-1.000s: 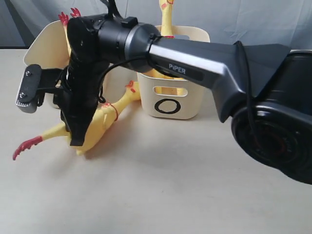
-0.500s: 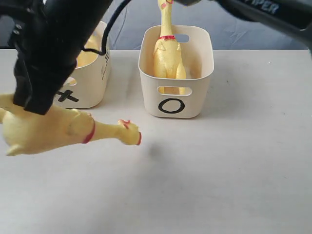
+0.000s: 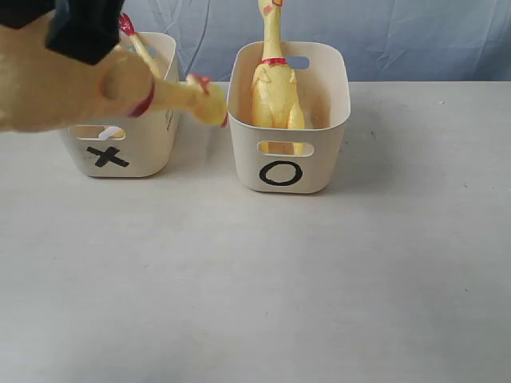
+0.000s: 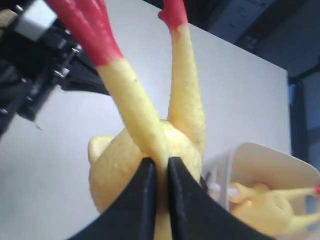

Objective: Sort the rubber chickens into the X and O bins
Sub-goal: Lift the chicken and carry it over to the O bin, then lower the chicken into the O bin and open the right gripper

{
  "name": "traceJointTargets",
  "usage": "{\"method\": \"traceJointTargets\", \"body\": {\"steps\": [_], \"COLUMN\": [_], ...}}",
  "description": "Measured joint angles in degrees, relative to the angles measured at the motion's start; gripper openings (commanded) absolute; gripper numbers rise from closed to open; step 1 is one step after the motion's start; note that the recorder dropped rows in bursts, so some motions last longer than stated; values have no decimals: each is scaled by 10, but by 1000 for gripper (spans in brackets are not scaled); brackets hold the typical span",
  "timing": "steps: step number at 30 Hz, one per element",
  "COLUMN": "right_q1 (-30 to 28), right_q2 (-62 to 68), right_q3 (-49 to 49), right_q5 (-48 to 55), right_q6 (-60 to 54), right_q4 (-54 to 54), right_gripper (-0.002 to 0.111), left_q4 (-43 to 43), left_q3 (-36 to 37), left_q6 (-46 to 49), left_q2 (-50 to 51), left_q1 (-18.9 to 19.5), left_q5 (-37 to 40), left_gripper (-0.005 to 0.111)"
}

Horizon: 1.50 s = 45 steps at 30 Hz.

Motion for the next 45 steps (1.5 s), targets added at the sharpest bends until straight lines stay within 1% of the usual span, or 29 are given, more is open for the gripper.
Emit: {"method": "traceJointTargets", "body": {"steps": [5,7,13,16,18,23,26,30,39,45], "right_q1": [0,-1,-1,-1,-4,-43,-78,-116,-124,-124], "right_q2": [-5,1,30,53,67,88,95,97,99,111], "right_q3": [0,0,0,0,0,0,0,0,0,0], "right_q5": [-33,-54,-112,-147,-173,-214,-233,-252,-251,-189], "right_q6": [17,31,74,146,214,360,417,465,503,504], "right_q4": [-156,-200,-259,-293,-329,-395,-393,-363,-346,-352], "right_gripper": [-1,-1,-1,-1,-1,-1,-1,-1,-1,-1], "left_q4": [0,0,0,0,0,0,0,0,0,0], "left_q3": [0,0,0,0,0,0,0,0,0,0], "left_q6": [0,0,0,0,0,0,0,0,0,0], "left_q2": [0,0,0,0,0,0,0,0,0,0], "left_q1": [0,0,0,0,0,0,0,0,0,0], "left_q5": [0,0,0,0,0,0,0,0,0,0], "left_gripper": [0,0,0,0,0,0,0,0,0,0]}}
